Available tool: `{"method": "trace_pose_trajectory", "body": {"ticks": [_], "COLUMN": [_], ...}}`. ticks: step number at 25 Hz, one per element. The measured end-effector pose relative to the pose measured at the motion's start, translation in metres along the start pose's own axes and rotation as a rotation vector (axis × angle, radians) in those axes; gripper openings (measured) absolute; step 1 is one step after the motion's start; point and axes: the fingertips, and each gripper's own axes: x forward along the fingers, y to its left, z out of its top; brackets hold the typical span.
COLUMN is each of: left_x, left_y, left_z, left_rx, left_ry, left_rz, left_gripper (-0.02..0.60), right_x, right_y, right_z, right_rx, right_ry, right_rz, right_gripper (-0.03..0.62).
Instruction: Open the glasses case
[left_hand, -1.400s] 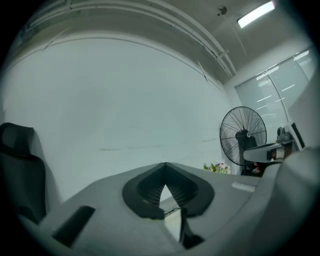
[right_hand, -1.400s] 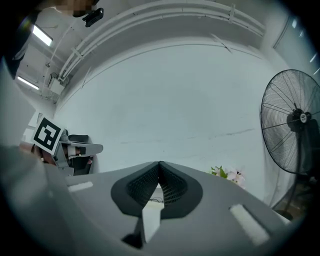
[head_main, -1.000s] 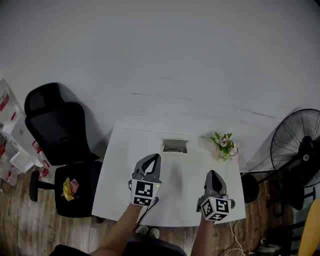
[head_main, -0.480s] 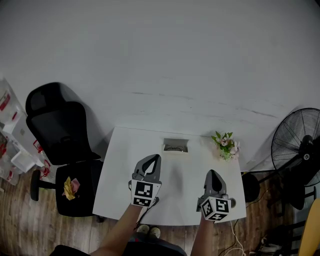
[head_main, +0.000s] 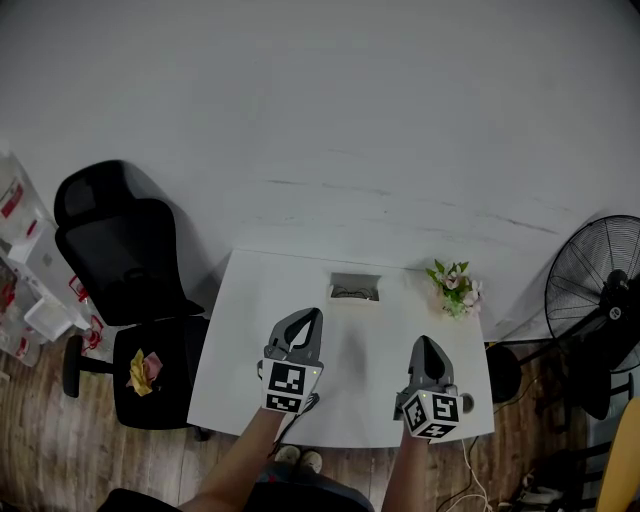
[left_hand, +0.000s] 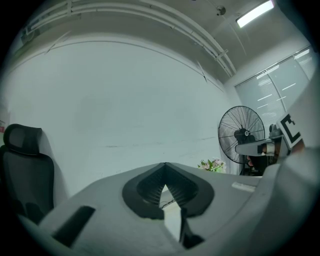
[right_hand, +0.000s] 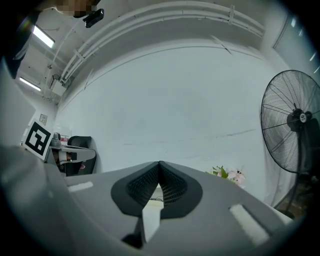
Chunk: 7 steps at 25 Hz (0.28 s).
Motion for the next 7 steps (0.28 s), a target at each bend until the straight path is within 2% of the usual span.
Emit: {"method": "trace_pose_trajectory", "body": {"ticks": [7], "left_x": [-0.0014], "left_y": [0.0014], "left_z": [0.0013], "left_rx": [-0.010], "left_ry": [-0.008], "left_rz": [0.004], "left_gripper": [0.008], "right_x": [-0.0010], "right_y": [0.0004], "right_z": [0.0003], "right_rx": [0.001], "right_ry": [-0.004], "right_rz": [-0.002], "right_gripper": [0.011]}}
